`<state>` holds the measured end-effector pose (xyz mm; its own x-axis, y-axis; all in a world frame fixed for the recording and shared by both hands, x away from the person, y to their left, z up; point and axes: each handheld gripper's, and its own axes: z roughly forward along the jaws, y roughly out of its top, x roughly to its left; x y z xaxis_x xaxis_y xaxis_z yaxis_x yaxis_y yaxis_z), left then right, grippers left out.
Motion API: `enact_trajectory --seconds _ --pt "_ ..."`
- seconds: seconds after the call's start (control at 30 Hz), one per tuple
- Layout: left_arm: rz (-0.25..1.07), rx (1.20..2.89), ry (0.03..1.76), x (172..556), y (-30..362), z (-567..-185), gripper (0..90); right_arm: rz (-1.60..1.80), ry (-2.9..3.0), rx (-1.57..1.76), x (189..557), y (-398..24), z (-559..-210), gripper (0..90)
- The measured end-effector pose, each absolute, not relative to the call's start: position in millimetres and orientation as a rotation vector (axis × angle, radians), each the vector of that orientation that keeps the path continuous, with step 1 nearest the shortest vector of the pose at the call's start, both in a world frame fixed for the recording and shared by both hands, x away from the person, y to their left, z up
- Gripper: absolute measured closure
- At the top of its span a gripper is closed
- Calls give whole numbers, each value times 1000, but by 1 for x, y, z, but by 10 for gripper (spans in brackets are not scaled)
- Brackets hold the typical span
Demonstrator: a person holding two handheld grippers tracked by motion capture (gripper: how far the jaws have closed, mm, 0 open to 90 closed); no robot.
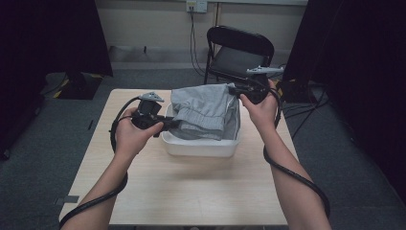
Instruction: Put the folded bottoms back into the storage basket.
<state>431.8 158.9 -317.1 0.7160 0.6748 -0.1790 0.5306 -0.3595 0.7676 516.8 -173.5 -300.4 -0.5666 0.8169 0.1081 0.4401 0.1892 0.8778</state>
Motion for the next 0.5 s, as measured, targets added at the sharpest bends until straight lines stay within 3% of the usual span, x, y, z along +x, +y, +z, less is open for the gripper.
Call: enact_trajectory --seconds 0.5 --pt "237 2058 918 436 157 -327 764 1319 2089 1201 526 -168 -314 750"
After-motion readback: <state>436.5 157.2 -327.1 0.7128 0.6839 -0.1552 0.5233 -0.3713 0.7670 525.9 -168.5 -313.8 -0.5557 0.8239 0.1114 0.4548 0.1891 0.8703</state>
